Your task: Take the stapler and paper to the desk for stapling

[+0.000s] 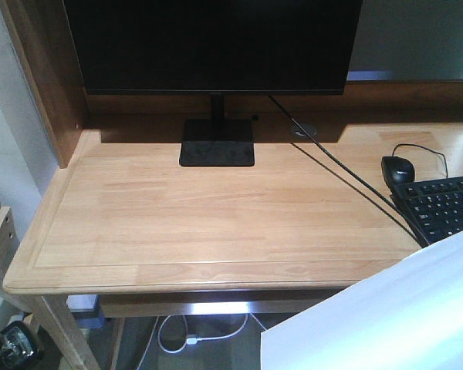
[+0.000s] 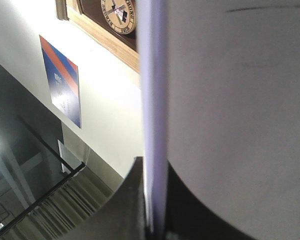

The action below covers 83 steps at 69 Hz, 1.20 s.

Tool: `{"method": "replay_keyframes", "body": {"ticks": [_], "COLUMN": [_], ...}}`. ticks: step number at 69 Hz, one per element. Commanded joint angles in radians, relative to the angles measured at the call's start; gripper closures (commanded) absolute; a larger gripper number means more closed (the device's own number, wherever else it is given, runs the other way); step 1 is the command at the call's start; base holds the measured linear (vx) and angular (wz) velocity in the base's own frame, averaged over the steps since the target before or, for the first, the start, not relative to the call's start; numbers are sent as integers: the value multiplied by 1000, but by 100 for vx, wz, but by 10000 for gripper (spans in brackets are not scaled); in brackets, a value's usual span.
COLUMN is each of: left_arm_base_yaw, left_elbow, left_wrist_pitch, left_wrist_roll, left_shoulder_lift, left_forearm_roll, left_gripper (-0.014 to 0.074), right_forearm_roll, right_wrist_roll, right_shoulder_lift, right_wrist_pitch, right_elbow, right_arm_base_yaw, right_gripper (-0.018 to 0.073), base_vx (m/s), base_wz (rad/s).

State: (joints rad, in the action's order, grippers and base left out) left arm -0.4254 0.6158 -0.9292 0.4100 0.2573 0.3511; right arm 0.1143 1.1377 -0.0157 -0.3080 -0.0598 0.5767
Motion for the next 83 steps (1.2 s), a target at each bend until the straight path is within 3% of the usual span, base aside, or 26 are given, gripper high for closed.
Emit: {"method": "replay_keyframes", "body": {"ticks": [1,83], "left_arm_base_yaw": [-2,-2], "left_elbow": [32,32], "left_wrist_pitch": [106,106], "left_wrist_roll": [1,1], "left_shoulder_lift": [14,14], "left_forearm_roll": [34,34], "left_gripper": [603,603], "right_forearm_roll": [8,8], "right_wrist_roll": [-7,-7], "right_shoulder_lift": [-4,-4], "right_wrist_pitch": [-66,-66], "right_elbow": [-27,-27], "right_arm_base_yaw": [2,2], "right_gripper": [562,562], "base_vx": [7,4], "base_wz": [2,1]}}
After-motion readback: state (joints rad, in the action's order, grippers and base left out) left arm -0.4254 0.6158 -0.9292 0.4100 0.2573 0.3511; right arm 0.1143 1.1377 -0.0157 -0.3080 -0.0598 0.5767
